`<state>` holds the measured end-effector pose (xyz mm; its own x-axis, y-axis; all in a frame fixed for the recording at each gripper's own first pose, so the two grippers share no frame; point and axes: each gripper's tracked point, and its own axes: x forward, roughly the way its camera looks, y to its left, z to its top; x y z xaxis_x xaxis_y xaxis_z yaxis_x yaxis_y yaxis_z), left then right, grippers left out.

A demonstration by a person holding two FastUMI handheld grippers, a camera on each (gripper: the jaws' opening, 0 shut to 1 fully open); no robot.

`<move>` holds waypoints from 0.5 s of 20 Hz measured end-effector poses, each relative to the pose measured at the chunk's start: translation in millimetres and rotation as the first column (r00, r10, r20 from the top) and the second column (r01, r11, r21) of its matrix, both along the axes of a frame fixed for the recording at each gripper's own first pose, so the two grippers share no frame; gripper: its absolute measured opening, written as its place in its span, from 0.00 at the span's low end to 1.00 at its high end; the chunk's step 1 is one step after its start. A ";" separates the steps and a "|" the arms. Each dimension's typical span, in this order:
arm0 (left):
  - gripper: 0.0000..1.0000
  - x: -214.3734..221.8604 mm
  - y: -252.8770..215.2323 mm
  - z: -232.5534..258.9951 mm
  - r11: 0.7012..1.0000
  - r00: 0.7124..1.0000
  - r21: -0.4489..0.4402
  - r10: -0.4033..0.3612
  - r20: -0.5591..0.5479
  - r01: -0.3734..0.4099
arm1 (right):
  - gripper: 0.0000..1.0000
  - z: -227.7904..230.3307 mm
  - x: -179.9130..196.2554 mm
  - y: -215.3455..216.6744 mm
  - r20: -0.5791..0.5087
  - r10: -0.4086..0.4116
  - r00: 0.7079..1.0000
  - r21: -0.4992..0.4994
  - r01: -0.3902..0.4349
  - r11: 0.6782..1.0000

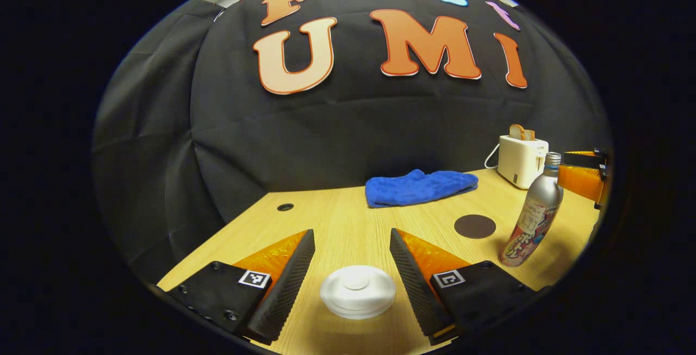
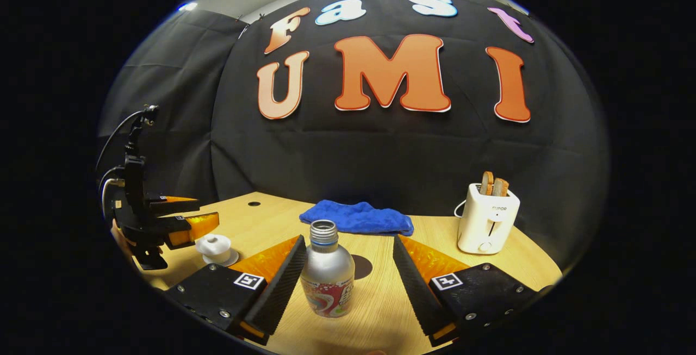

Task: Open the teacup lid with one hand, grasp the water bottle and pour water into the teacup with the other hand; after pouring, place the water bottle on the coaster and then close the teacup lid.

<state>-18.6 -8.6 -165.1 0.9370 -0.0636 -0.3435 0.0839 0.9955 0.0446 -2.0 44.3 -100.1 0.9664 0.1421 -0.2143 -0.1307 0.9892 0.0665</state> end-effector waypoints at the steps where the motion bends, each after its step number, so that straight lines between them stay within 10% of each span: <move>1: 0.93 -1.2 0.4 -6.2 1.000 1.000 -0.005 -0.002 -0.018 0.001 | 0.96 -3.1 0.0 1.8 -0.009 0.008 1.000 -0.002 -0.008 1.000; 10: 0.92 -5.5 -1.4 -42.6 0.999 0.994 0.034 -0.018 -0.103 0.022 | 0.96 -26.0 -2.4 21.0 -0.060 0.067 0.996 -0.010 -0.068 0.998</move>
